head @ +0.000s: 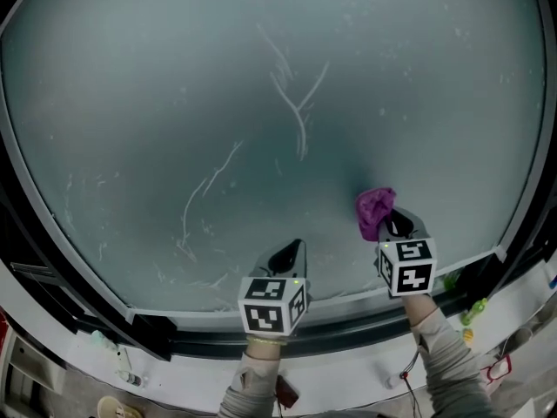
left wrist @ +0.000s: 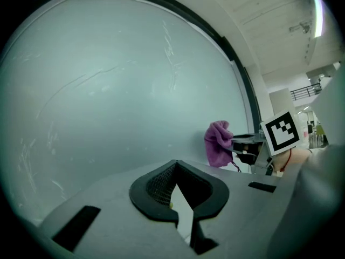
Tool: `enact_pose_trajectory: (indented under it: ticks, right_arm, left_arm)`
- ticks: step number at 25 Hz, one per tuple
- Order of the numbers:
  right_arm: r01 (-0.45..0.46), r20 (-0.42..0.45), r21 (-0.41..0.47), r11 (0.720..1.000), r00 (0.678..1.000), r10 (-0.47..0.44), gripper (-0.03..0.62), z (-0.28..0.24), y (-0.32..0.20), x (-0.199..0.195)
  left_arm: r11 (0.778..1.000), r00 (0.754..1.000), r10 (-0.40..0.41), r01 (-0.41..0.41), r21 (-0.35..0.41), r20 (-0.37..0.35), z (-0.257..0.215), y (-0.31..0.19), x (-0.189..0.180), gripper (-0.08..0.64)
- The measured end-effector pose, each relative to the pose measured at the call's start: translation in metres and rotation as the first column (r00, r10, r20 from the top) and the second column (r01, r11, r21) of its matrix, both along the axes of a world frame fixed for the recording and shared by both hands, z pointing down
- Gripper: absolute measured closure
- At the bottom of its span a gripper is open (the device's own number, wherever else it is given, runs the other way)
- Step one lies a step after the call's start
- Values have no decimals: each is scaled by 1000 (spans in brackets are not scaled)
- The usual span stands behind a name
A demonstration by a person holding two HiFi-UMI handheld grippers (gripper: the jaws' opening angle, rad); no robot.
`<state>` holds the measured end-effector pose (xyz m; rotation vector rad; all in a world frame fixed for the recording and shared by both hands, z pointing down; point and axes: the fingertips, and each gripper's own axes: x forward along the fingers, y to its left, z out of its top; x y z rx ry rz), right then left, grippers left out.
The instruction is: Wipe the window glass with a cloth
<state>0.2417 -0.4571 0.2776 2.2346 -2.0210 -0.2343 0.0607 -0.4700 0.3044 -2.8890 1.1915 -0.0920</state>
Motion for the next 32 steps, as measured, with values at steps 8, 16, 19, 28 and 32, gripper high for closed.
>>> enact_pose_trajectory:
  ticks: [8,16,19,28,32]
  right_arm:
    - [-64,7,-13,998,998,64,545,4,9,29]
    - [-60,8,-13,998,998,60,545,6,11,25]
    - [-43,9,4,999,999,43,545,4,16,15]
    - [114,14,42,993,993,-115,545,3,18,-57]
    - [205,14,46,978,978,-206,545,7,14,-99]
  left_arm:
    - [999,999,45,-45,4,3,-1,1,21,555]
    - [999,999,48,-48,3,6,1,2,22,555]
    - [999,999,34,-34,2,4,2,0,14,555]
    - [998,998,-59,59,-7,3,7,-5,-30,555]
    - [994,994,-113,113,-2,0,8,-5,-58,555]
